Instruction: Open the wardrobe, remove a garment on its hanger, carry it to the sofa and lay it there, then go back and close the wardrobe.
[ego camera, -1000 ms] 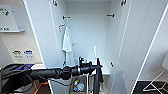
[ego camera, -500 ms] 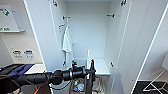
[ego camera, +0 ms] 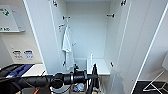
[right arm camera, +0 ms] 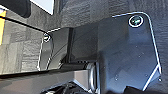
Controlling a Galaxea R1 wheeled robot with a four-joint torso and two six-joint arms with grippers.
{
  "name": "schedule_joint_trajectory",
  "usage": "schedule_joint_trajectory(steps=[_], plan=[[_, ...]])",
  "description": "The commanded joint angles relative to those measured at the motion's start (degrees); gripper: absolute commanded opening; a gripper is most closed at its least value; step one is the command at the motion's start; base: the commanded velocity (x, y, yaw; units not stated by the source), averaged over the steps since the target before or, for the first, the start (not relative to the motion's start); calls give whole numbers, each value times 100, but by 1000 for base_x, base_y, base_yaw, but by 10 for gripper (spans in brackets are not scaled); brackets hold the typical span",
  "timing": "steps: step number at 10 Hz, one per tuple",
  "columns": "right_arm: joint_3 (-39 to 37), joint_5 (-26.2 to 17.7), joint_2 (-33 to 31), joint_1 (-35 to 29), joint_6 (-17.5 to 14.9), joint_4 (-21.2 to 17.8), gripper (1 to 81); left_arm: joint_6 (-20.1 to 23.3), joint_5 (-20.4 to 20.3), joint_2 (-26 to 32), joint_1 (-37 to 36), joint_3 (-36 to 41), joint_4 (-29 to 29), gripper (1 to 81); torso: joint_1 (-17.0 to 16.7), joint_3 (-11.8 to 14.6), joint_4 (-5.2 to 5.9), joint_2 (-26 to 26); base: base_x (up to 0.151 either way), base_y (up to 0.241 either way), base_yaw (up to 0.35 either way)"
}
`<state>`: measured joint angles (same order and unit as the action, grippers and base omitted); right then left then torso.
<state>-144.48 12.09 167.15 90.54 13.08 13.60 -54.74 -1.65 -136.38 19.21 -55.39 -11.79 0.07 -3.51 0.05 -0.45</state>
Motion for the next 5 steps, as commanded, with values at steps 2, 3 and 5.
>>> schedule_joint_trajectory(steps=[2,3,5], plan=[[27,-225,-30,-198,-25,63,811,51,-275,5,-756,178,-166,10,0,0,0,0,0,0,0],[27,-225,-30,-198,-25,63,811,51,-292,-4,-739,178,-183,10,0,0,0,0,0,0,0],[27,-225,-21,-189,-25,63,811,59,-328,5,-686,169,-184,10,0,0,0,0,0,0,0]])
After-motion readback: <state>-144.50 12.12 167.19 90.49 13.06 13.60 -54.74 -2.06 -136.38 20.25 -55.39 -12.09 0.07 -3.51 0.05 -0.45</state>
